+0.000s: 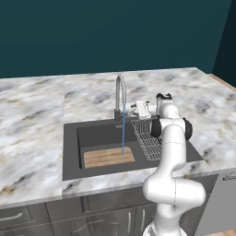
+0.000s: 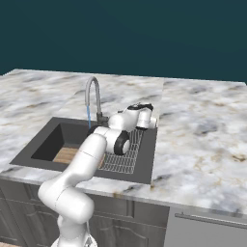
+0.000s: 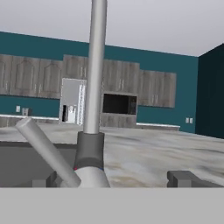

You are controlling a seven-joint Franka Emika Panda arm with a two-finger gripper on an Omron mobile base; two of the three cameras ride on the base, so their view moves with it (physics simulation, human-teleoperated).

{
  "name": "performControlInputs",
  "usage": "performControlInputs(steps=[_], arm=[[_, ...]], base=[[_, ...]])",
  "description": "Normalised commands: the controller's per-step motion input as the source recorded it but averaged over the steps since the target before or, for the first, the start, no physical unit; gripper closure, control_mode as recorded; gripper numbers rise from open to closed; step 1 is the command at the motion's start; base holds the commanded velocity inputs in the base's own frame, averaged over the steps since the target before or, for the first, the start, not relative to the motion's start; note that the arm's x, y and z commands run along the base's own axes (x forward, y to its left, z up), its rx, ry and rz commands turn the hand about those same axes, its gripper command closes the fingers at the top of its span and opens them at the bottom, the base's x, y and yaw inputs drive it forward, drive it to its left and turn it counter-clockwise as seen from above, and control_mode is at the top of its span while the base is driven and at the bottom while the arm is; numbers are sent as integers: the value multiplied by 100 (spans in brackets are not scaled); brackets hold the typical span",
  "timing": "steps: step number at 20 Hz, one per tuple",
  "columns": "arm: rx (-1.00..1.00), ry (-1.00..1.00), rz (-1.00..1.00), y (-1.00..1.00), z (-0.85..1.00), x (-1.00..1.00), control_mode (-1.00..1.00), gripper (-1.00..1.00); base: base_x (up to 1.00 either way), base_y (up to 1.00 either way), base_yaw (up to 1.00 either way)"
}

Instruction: Turn on the sink faucet with hot water and rinse the cutting board for ten seconds, then turn off the faucet. Push the cutting board to reach the water if necessary.

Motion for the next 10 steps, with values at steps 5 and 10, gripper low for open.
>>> performControlInputs(steps=[5,10], arm=[[-1,0,0,29,0,0,-100,-100],[-2,0,0,25,2,0,-100,-100]], base=[[0,0,0],[0,0,0]])
